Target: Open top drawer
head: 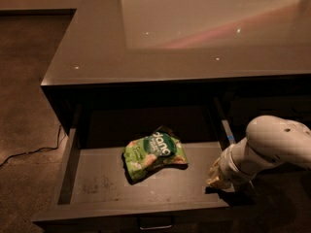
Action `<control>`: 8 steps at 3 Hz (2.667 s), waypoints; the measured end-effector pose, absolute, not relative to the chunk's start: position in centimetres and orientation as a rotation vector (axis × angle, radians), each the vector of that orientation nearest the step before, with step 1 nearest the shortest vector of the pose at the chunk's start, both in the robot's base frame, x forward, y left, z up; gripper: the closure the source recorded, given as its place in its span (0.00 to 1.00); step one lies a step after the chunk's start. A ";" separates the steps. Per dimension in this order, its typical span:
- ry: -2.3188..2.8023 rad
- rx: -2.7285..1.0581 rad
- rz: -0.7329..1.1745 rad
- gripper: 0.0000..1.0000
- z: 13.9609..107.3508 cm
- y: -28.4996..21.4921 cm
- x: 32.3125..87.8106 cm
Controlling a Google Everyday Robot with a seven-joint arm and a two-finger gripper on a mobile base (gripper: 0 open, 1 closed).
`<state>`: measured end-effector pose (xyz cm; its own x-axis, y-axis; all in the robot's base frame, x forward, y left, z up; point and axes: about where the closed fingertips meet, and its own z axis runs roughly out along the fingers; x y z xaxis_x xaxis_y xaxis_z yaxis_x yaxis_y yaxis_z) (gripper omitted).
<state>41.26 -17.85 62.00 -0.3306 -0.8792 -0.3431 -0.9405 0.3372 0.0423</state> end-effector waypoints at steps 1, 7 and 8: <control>2.315 -1.627 0.435 1.00 61.5 -18.1 41.1; 2.314 -1.627 0.440 0.00 61.5 -18.1 41.1; 2.314 -1.627 0.440 0.00 61.5 -18.1 41.1</control>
Offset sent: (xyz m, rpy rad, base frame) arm -0.0014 -0.0020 -0.0046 0.0596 0.0209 0.0115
